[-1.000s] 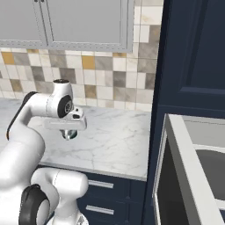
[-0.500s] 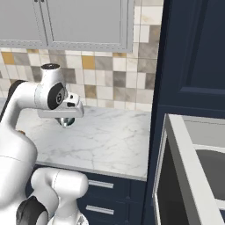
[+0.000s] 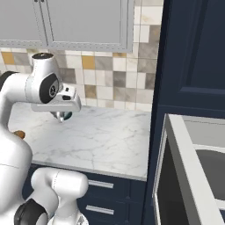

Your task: Pick the mug from the counter and place it inside the microwave. Then close the microwave.

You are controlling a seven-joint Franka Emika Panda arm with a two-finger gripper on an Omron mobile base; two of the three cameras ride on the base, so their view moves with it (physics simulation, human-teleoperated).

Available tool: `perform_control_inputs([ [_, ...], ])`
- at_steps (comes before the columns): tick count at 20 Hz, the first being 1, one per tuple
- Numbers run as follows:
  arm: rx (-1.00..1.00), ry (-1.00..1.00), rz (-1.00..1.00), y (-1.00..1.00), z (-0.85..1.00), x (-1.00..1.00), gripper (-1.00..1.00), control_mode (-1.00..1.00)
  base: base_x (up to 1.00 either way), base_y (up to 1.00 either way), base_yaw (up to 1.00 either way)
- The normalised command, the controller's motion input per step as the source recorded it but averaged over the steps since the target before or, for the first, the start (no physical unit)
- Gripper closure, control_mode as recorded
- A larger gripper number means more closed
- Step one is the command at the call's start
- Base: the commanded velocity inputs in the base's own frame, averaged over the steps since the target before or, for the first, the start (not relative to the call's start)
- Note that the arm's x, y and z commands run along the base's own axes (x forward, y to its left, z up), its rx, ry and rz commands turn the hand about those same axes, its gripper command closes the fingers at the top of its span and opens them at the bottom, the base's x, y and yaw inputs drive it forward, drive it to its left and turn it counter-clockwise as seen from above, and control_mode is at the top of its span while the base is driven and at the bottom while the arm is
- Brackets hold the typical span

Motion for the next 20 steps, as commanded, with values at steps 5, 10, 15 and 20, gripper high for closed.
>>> perform_control_inputs([
  [5, 0.0, -0.05, -0.03, -0.04, 0.26, -0.5, 1.0, -1.0, 0.0, 0.0, 0.0],
  [10, 0.0, -0.08, -0.06, -0.1, 0.17, -0.35, 1.0, -1.0, 0.0, 0.0, 0.0],
  [15, 0.0, -0.01, -0.06, 0.0, 0.0, -0.01, 1.0, -1.0, 0.0, 0.0, 0.0],
  [20, 0.0, 0.0, 0.0, 0.0, 0.0, 0.0, 1.0, -1.0, 0.0, 0.0, 0.0],
])
